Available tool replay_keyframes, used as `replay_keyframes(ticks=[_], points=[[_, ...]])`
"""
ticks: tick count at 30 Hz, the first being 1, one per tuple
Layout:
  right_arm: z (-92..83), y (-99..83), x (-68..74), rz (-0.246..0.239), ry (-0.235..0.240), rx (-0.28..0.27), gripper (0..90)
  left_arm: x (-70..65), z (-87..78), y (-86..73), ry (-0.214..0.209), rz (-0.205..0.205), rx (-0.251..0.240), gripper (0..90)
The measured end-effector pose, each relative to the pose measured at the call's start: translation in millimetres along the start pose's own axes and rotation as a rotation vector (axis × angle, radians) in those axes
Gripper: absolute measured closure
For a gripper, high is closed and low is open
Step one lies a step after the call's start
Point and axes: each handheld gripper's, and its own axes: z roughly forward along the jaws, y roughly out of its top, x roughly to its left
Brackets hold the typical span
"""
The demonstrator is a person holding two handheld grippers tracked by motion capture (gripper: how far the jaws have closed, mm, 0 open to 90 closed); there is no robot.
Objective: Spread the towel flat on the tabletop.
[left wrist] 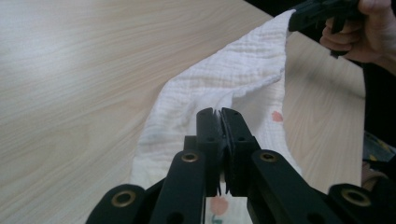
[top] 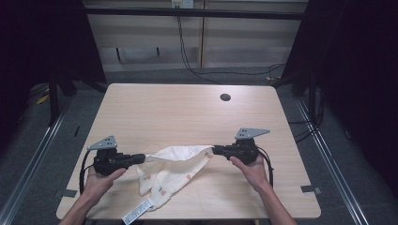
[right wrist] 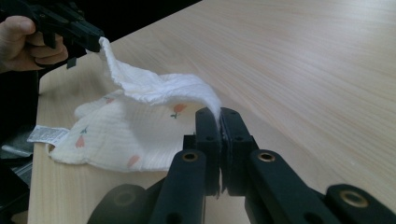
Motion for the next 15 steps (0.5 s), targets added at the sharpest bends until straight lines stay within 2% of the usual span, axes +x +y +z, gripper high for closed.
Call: replay_keyframes(ticks=[3,7,12,15], points=[[-4.9,4.1,1.1,0.002,-0.017,-0.008,87.2,-6.5,-2.4,7.2,-0.012,0.017,-0.022,86.9],[-13.9,13.1,5.4,-0.008,-0.038,-0.021,87.3,-11.2,-1.0,14.2,-0.010,0.034,-0.020,86.9],[-19.0,20.7,5.6,0.007,-0.027,-0.054,87.3,-9.6,-5.5,25.4,0.013,0.034,-0.038,86.9],[-18.4,25.5,7.7,0.004,-0.015,-0.064,87.3,-8.5,-5.5,29.3,0.008,0.027,-0.053,87.0]])
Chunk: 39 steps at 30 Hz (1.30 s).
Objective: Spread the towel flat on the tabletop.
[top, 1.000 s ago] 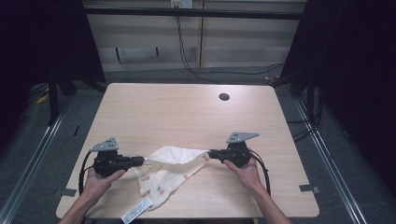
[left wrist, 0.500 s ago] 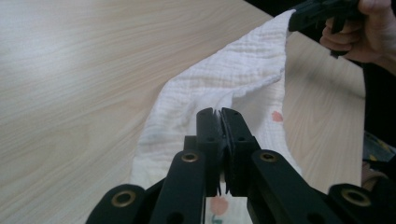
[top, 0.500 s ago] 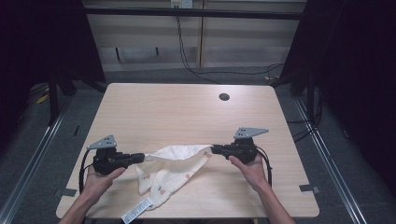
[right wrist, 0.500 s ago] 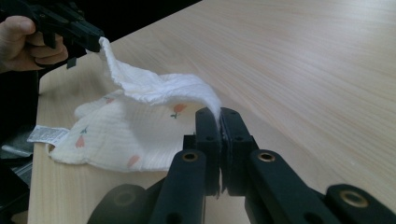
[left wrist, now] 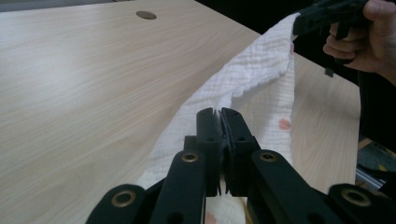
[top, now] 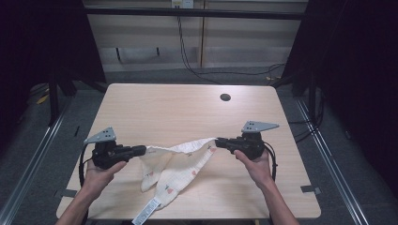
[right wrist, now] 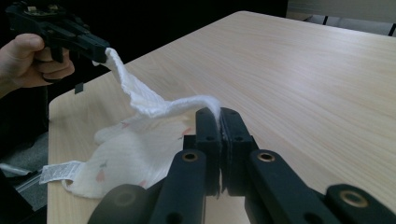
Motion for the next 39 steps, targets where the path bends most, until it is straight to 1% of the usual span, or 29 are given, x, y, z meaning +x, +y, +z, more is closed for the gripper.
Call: replay_keyframes(ticks=[1,2,5,6,7,8,9,10,11,13,14,16,17,19,21,24,25,26,28,30,31,32,33,34,35,36,39], points=[[0.0,0.0,0.0,0.000,0.000,0.000,87.3,0.0,0.0,0.0,0.000,0.000,0.000,87.0],[-1.4,4.3,1.8,-0.009,0.008,-0.013,87.3,-0.2,0.1,1.8,-0.006,0.003,-0.004,87.0],[-6.8,13.0,2.0,-0.015,0.007,-0.040,87.4,-0.9,0.0,4.7,0.002,0.015,0.004,87.0],[-8.7,16.2,1.8,-0.017,0.004,-0.049,87.4,-0.9,-1.5,8.2,-0.005,0.015,-0.013,87.0],[-10.5,19.1,1.9,-0.023,-0.001,-0.058,87.4,-0.9,-1.5,8.2,-0.005,0.015,-0.013,87.0],[-12.6,21.9,2.0,-0.026,-0.002,-0.067,87.4,-1.7,-3.1,12.5,0.001,0.024,-0.025,87.0],[-14.6,24.7,1.9,-0.032,-0.003,-0.072,87.4,-2.0,-4.6,14.5,-0.002,0.023,-0.030,87.0],[-16.8,27.4,2.1,-0.036,-0.012,-0.072,87.4,-2.4,-6.1,16.4,0.004,0.029,-0.037,87.1],[-19.3,30.0,2.2,-0.040,-0.018,-0.074,87.4,-2.6,-7.7,17.9,0.004,0.026,-0.048,87.1],[-24.5,34.3,2.1,-0.043,-0.029,-0.082,87.3,-3.0,-10.3,19.7,-0.012,0.019,-0.080,87.3],[-27.0,36.1,2.3,-0.047,-0.040,-0.088,87.3,-4.3,-10.6,20.8,-0.009,0.018,-0.085,87.3],[-31.5,38.3,3.1,-0.047,-0.041,-0.097,87.4,-6.9,-10.7,23.5,-0.009,0.026,-0.086,87.4],[-31.5,38.3,3.1,-0.047,-0.041,-0.097,87.4,-6.9,-10.7,23.5,-0.009,0.026,-0.086,87.4],[-35.5,39.6,6.0,-0.056,-0.048,-0.087,87.4,-9.3,-11.5,26.5,-0.007,0.041,-0.087,87.4],[-38.5,40.6,6.8,-0.059,-0.053,-0.082,87.4,-13.3,-12.8,31.3,0.002,0.066,-0.079,87.4],[-44.3,44.1,8.3,-0.064,-0.063,-0.080,87.5,-17.1,-16.0,35.9,0.004,0.081,-0.079,87.4],[-46.3,45.6,9.5,-0.069,-0.067,-0.080,87.4,-19.6,-17.9,37.0,0.002,0.082,-0.088,87.4],[-48.2,47.0,11.3,-0.073,-0.067,-0.079,87.4,-23.8,-20.6,38.2,-0.004,0.092,-0.100,87.4],[-51.7,49.3,18.4,-0.092,-0.093,-0.069,87.4,-33.6,-24.6,40.4,-0.012,0.123,-0.106,87.4],[-55.1,50.2,25.8,-0.104,-0.076,-0.078,87.4,-38.7,-27.8,42.0,-0.010,0.139,-0.102,87.4],[-55.1,50.2,25.8,-0.104,-0.076,-0.078,87.4,-38.7,-27.8,42.0,-0.010,0.139,-0.102,87.4],[-59.3,51.2,30.4,-0.107,-0.073,-0.085,87.4,-39.0,-31.2,43.4,-0.015,0.139,-0.110,87.4],[-61.7,51.7,31.6,-0.105,-0.066,-0.093,87.5,-38.8,-33.3,44.0,-0.013,0.133,-0.117,87.4],[-64.4,52.5,32.9,-0.107,-0.062,-0.099,87.5,-37.4,-35.7,44.5,-0.020,0.130,-0.126,87.4],[-67.1,53.6,34.8,-0.110,-0.064,-0.100,87.5,-37.4,-35.7,44.5,-0.020,0.130,-0.126,87.4],[-69.9,55.1,36.9,-0.116,-0.066,-0.100,87.5,-36.3,-40.4,45.9,-0.014,0.124,-0.139,87.4],[-76.4,60.7,44.5,-0.136,-0.066,-0.107,87.5,-37.7,-44.7,48.8,-0.020,0.129,-0.146,87.5]])
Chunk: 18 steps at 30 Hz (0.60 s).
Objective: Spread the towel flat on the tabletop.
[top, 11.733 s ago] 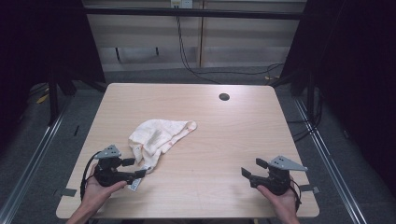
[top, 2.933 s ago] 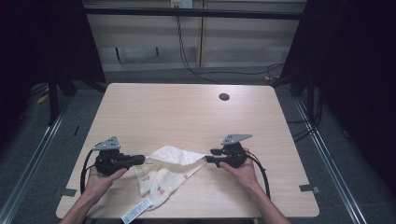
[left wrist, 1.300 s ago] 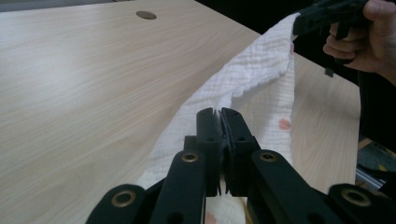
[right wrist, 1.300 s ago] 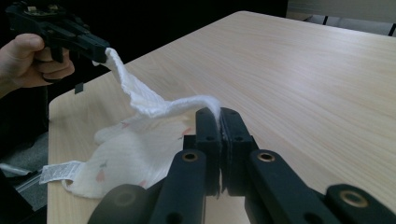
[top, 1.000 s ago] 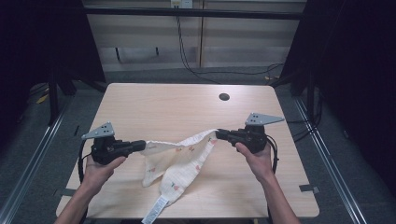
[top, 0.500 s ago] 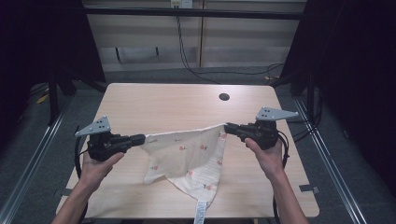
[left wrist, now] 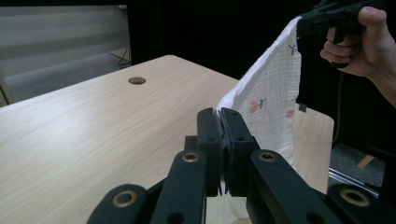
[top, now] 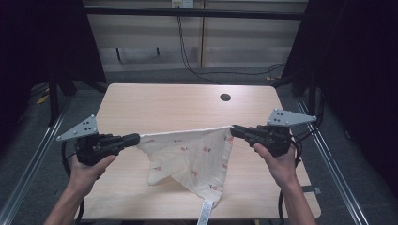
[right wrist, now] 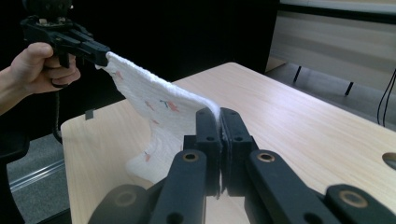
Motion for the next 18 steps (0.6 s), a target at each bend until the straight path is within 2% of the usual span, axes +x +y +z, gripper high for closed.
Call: replay_keyframes(ticks=[1,6,7,10,11,13,18], points=[[-0.6,2.4,2.6,-0.010,-0.001,0.003,87.5,-2.8,-2.1,3.2,-0.006,-0.007,-0.024,87.4],[-3.1,10.8,11.8,-0.037,0.007,0.003,87.5,-10.9,-7.0,12.1,-0.007,0.021,-0.036,87.5],[-6.2,14.7,15.0,-0.045,0.006,-0.003,87.5,-14.3,-13.4,17.4,0.002,0.039,-0.047,87.5],[-14.2,20.3,18.8,-0.054,-0.003,-0.009,87.5,-16.9,-21.5,22.5,0.001,0.050,-0.056,87.6],[-17.1,22.1,20.1,-0.059,-0.003,-0.010,87.5,-19.7,-29.4,27.5,-0.007,0.063,-0.067,87.6],[-20.9,25.2,22.1,-0.063,0.008,-0.014,87.5,-22.8,-34.4,31.3,0.001,0.074,-0.081,87.7],[-24.9,31.7,28.7,-0.087,0.003,-0.004,87.5,-25.9,-38.5,33.1,0.009,0.074,-0.098,87.8]])
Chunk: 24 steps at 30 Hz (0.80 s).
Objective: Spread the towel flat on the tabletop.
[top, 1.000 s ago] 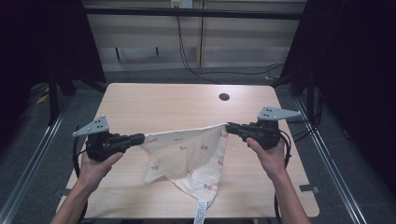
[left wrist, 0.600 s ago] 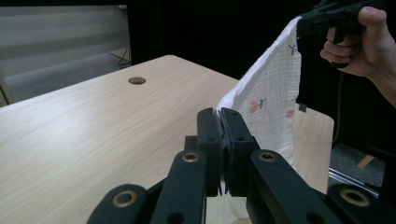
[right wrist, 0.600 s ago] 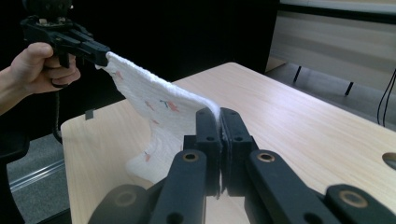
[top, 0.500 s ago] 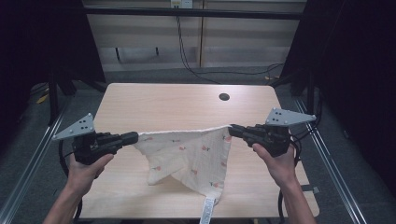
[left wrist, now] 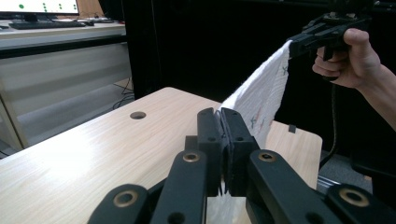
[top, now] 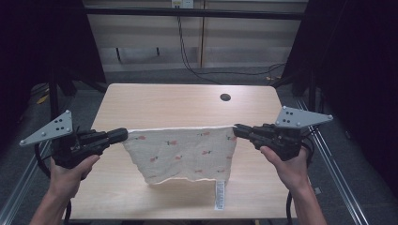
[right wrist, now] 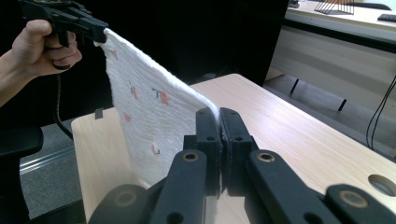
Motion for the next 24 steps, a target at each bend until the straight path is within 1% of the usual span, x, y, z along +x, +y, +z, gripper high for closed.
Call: replay_keyframes(ticks=[1,2,3,5,6,7,8,9,10,11,12,13,14,15,16,17,18,19,20,21,22,23,24], points=[[-4.3,3.3,5.9,-0.009,0.005,-0.011,87.5,-3.0,-2.2,1.0,-0.015,-0.006,-0.009,87.8],[-6.9,4.8,9.4,-0.018,0.002,-0.013,87.5,-3.0,-2.2,1.0,-0.015,-0.006,-0.009,87.8],[-9.7,5.9,12.8,-0.023,0.004,-0.015,87.5,-5.3,-4.4,2.3,-0.017,0.004,0.004,87.8],[-15.1,6.9,18.7,-0.025,0.008,-0.018,87.5,-6.1,-5.5,2.7,-0.019,0.000,0.004,87.8],[-15.1,6.9,18.7,-0.025,0.008,-0.018,87.5,-7.3,-5.7,2.9,-0.027,-0.003,-0.002,87.8],[-18.6,5.9,24.2,-0.032,0.009,-0.023,87.5,-9.3,-4.9,2.6,-0.018,0.006,0.003,87.7],[-18.6,5.9,24.2,-0.032,0.009,-0.023,87.5,-9.3,-4.9,2.6,-0.018,0.006,0.003,87.7],[-18.9,2.7,27.2,-0.036,0.003,-0.013,87.5,-7.9,-1.0,0.9,-0.002,-0.011,0.003,87.7],[-18.9,2.7,27.2,-0.036,0.003,-0.013,87.5,-7.9,-1.0,0.9,-0.002,-0.011,0.003,87.8],[-16.1,-3.6,23.8,-0.023,0.000,-0.004,87.5,-3.2,6.8,-3.4,0.001,-0.023,0.019,87.8],[-16.1,-3.6,23.8,-0.023,0.000,-0.004,87.5,-3.2,6.8,-3.4,0.001,-0.023,0.019,87.7],[-11.0,-12.5,15.9,-0.003,-0.014,0.011,87.5,0.7,17.7,-10.8,0.002,-0.032,0.056,87.8],[-8.0,-17.4,11.2,0.010,-0.020,0.021,87.5,0.7,17.7,-10.8,0.002,-0.032,0.056,87.7],[-5.1,-22.4,5.7,0.026,-0.022,0.027,87.5,5.7,28.1,-19.0,0.003,-0.045,0.086,87.7],[-2.1,-27.0,-0.1,0.038,-0.025,0.027,87.5,8.4,33.2,-23.0,0.002,-0.056,0.095,87.7],[1.0,-31.4,-6.1,0.054,-0.024,0.031,87.5,12.0,38.1,-26.7,0.008,-0.058,0.107,87.7],[1.0,-31.4,-6.1,0.054,-0.024,0.031,87.5,12.0,38.1,-26.7,0.008,-0.058,0.107,87.7],[8.1,-39.6,-17.4,0.076,-0.036,0.042,87.5,15.6,43.5,-30.5,0.013,-0.068,0.111,87.7],[8.1,-39.6,-17.4,0.076,-0.036,0.042,87.5,20.0,49.0,-33.8,0.022,-0.067,0.126,87.7],[15.8,-46.5,-27.9,0.101,-0.035,0.048,87.5,28.2,58.9,-39.6,0.024,-0.094,0.147,87.7],[15.8,-46.5,-27.9,0.101,-0.035,0.048,87.5,28.2,58.9,-39.6,0.024,-0.094,0.147,87.7],[23.2,-51.7,-37.3,0.115,-0.042,0.059,87.5,34.9,66.4,-43.8,0.035,-0.103,0.159,87.6],[23.2,-51.7,-37.3,0.115,-0.042,0.059,87.5,34.9,66.4,-43.8,0.035,-0.103,0.159,87.7]])
